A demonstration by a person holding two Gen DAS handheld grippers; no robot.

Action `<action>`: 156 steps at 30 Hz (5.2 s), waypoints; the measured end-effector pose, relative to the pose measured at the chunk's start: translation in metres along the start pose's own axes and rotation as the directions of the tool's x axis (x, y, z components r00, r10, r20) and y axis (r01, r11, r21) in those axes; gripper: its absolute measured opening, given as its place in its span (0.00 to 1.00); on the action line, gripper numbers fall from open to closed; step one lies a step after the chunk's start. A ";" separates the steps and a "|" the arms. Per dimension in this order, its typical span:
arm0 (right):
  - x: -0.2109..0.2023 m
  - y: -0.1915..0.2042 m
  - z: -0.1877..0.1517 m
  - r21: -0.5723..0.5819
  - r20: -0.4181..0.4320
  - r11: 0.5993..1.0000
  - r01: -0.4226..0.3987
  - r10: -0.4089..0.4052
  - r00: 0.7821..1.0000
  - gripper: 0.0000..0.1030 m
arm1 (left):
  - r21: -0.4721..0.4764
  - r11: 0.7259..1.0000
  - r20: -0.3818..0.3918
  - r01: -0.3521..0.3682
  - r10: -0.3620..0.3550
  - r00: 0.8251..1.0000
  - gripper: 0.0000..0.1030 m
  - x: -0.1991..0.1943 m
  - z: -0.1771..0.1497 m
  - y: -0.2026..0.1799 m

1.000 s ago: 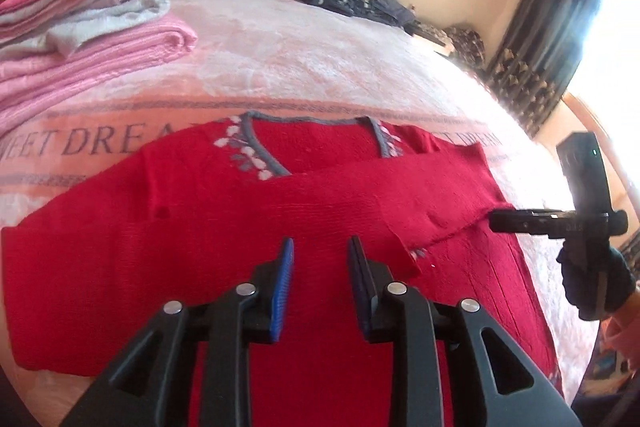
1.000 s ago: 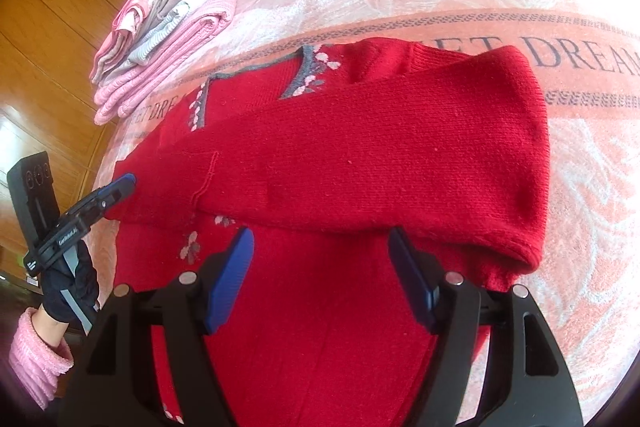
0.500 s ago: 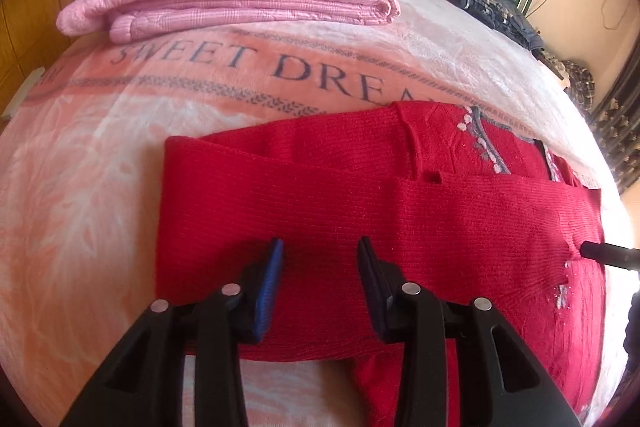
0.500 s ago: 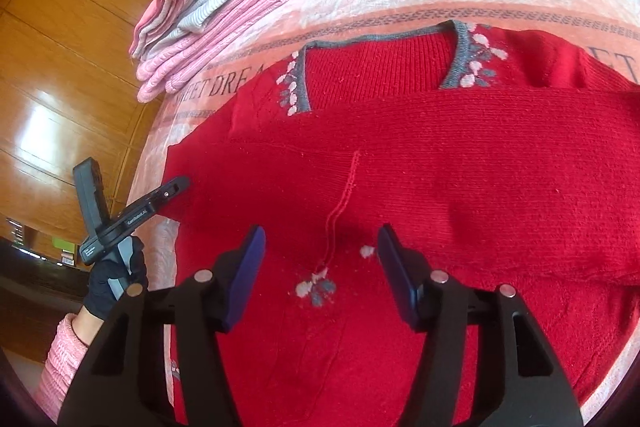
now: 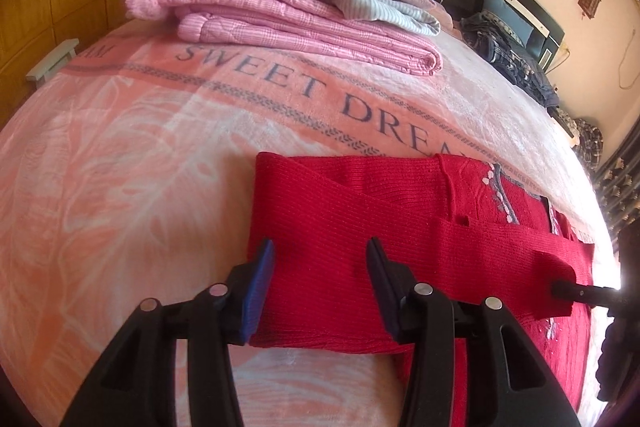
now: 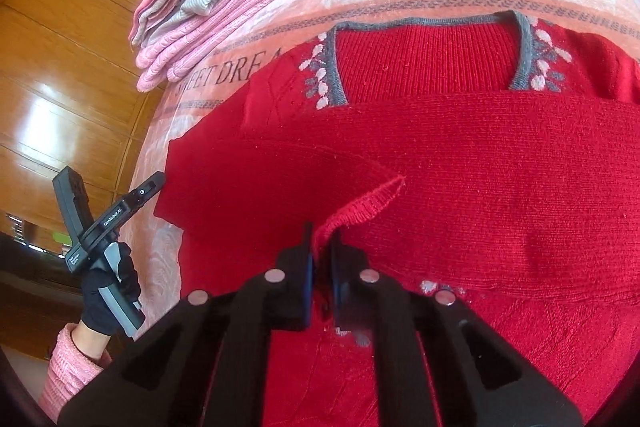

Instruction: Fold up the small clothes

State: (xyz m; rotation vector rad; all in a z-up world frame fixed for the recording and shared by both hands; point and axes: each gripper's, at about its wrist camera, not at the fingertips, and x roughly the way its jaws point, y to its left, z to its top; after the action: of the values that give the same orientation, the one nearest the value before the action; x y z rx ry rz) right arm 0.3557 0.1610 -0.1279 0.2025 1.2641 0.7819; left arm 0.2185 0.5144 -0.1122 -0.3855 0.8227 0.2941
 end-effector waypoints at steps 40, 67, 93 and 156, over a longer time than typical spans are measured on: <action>-0.108 -0.103 -0.019 0.103 0.166 0.984 0.147 -0.162 0.973 0.17 | 0.233 0.971 0.047 -0.056 0.046 0.998 0.55 0.007 -0.016 -0.105; -0.157 -0.070 -0.119 0.134 0.047 0.973 0.187 -0.195 0.980 0.34 | 0.170 0.985 -0.309 -0.015 0.068 0.949 0.58 -0.055 -0.090 -0.067; -0.195 -0.041 -0.348 0.123 -0.128 0.963 0.238 -0.223 0.966 0.48 | 0.101 0.983 -0.555 0.152 -0.071 0.829 0.58 -0.156 -0.272 -0.045; -0.207 -0.092 -0.172 0.334 0.079 0.942 0.032 -0.061 0.995 0.05 | -0.162 0.952 -0.287 0.261 -0.298 0.910 0.07 -0.093 -0.111 -0.082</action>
State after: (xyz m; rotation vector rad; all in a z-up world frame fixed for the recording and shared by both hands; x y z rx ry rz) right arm 0.2194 -0.0826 -0.0731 0.4744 1.3068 0.5082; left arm 0.1183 0.3830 -0.0924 -0.6683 1.0451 0.0123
